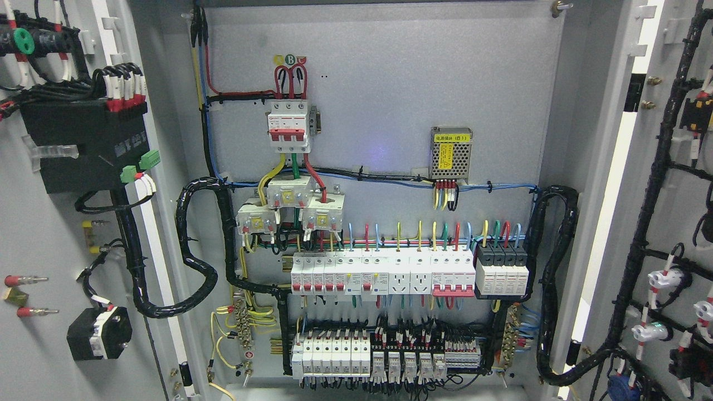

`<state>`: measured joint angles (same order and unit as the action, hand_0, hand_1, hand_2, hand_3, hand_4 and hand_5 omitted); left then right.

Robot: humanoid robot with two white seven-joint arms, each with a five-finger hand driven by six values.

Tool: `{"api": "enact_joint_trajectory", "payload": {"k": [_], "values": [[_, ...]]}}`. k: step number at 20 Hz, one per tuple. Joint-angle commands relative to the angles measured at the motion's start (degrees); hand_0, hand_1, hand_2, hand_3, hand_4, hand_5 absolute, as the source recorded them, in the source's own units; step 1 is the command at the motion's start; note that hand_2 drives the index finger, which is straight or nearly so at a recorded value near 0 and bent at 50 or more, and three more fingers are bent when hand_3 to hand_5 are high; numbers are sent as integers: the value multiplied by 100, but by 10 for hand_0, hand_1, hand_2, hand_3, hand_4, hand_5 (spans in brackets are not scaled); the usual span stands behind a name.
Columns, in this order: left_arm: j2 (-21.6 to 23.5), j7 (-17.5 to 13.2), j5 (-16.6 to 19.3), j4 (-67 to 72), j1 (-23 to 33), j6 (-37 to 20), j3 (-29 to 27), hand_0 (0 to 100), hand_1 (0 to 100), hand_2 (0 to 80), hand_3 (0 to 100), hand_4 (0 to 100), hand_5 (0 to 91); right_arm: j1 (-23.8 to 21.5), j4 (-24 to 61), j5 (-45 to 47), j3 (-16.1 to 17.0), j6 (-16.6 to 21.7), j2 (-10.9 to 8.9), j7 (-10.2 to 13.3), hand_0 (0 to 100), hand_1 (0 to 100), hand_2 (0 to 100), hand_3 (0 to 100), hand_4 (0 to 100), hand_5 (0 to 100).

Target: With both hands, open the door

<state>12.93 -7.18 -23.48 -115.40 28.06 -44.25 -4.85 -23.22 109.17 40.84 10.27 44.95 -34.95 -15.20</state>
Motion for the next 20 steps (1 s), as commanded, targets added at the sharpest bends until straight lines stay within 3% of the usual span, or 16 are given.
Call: {"api": "enact_joint_trajectory", "payload": {"k": [1,8,20], "values": [[368,-3,-684,18,121,-4100,-719,0,0,0,0,31,0,-16,-141,3,71,857,-135,-35,0,0,0,0,0,0],[623,-12,-1282,88,279,-4259,-1237,0,0,0,0,31,0,28,-361,12,220,901,-170,-97,0,0,0,0,0,0],[895,-3,-1493,685,367,-4250,-1484,0,0,0,0,32,0,45,-414,73,282,1068,-170,-97,0,0,0,0,0,0]]}}
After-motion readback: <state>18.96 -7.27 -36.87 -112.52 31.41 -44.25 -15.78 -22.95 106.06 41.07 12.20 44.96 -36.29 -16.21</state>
